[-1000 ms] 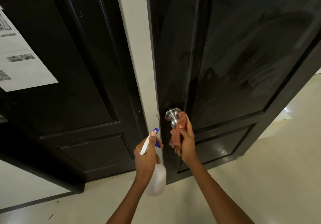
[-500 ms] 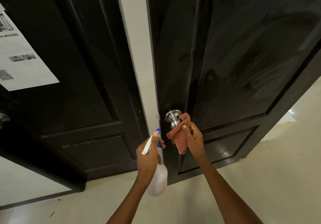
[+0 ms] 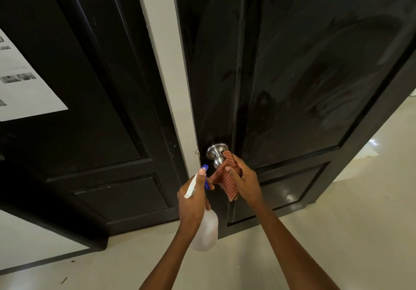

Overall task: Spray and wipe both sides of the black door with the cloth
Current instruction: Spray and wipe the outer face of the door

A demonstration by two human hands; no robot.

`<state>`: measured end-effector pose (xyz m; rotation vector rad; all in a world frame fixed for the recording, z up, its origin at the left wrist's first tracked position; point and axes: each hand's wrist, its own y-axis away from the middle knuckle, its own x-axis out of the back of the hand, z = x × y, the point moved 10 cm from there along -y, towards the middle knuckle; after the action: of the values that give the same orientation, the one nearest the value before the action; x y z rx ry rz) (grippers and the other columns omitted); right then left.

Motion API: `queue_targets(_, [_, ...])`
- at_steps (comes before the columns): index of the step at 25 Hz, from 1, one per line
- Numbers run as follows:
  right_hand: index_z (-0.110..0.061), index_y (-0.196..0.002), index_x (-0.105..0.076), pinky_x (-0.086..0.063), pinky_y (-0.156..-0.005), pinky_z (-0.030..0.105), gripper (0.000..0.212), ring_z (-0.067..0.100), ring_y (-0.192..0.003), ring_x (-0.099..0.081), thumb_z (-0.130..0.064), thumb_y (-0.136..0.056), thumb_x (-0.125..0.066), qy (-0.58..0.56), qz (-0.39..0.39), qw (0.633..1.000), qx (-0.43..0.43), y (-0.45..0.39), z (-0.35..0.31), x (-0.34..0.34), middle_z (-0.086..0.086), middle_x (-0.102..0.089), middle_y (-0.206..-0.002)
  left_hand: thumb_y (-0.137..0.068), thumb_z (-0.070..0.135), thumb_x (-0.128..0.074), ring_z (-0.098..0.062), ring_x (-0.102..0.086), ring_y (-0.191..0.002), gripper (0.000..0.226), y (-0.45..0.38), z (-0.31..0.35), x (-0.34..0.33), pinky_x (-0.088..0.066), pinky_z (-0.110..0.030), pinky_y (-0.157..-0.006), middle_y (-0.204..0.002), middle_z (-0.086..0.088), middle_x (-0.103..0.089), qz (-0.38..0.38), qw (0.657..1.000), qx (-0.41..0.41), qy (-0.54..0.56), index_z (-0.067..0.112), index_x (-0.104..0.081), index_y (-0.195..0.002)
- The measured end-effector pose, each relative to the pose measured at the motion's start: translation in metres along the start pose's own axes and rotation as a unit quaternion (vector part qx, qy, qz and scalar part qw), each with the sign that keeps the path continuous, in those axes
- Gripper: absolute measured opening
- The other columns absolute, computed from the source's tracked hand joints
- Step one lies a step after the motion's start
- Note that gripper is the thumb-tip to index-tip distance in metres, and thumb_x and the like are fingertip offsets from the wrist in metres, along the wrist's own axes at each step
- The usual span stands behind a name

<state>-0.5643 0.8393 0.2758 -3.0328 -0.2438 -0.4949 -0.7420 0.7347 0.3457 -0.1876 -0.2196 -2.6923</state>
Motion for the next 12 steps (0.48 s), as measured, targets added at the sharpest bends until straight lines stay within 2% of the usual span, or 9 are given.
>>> queue_targets(3, [-0.022,-0.154,-0.039,-0.047,-0.099,0.026,0.060,0.011,-0.121,-0.053,-0.034,-0.100,-0.063,0.064,0.006,0.998,0.024,-0.002,-0.006,0.004,0.002,-0.054,-0.142,-0.097,0.044,-0.043,0.006,-0.058,-0.051,0.051,0.001,-0.001,-0.003,-0.042,-0.003,-0.045,-0.077,-0.004,-0.066,-0.001,1.000,-0.001,0.000,0.001,-0.069,-0.088])
queue_targets(5, [-0.022,-0.154,-0.039,-0.049,-0.102,0.029,0.060,0.011,-0.122,-0.055,-0.038,-0.100,-0.061,0.091,-0.022,0.995,0.045,-0.005,-0.010,0.008,0.003,-0.056,-0.144,-0.090,0.051,-0.042,0.005,-0.060,-0.053,0.058,0.004,0.000,-0.005,-0.042,-0.002,-0.046,-0.079,-0.005,-0.068,0.003,1.000,-0.003,0.011,0.001,-0.069,-0.088])
queue_targets(8, [-0.022,-0.152,-0.044,-0.055,-0.103,0.045,0.058,0.017,-0.122,-0.063,-0.048,-0.101,-0.052,0.089,-0.034,0.994,0.055,-0.004,-0.006,0.015,0.005,-0.063,-0.137,-0.084,0.055,-0.041,0.004,-0.061,-0.054,0.060,0.005,0.002,-0.008,-0.042,-0.002,-0.046,-0.082,-0.009,-0.070,0.005,1.000,-0.005,0.026,0.003,-0.069,-0.088])
queue_targets(10, [-0.022,-0.150,-0.048,-0.055,-0.102,0.045,0.051,0.014,-0.120,-0.064,-0.042,-0.103,-0.053,0.072,-0.008,0.996,0.055,-0.002,-0.006,0.016,0.003,-0.065,-0.134,-0.084,0.055,-0.041,0.003,-0.061,-0.054,0.060,0.004,0.001,-0.009,-0.042,-0.002,-0.046,-0.082,-0.009,-0.070,0.007,1.000,-0.001,0.027,0.002,-0.069,-0.089])
queue_targets(12, [-0.025,-0.151,-0.045,-0.054,-0.104,0.041,0.057,0.014,-0.122,-0.061,-0.044,-0.100,-0.059,0.087,0.010,0.994,0.058,-0.002,-0.010,0.011,0.001,-0.062,-0.138,-0.090,0.051,-0.044,0.005,-0.059,-0.050,0.053,0.003,-0.004,-0.010,-0.041,-0.002,-0.044,-0.079,-0.006,-0.068,0.015,0.999,0.014,0.030,0.004,-0.068,-0.092])
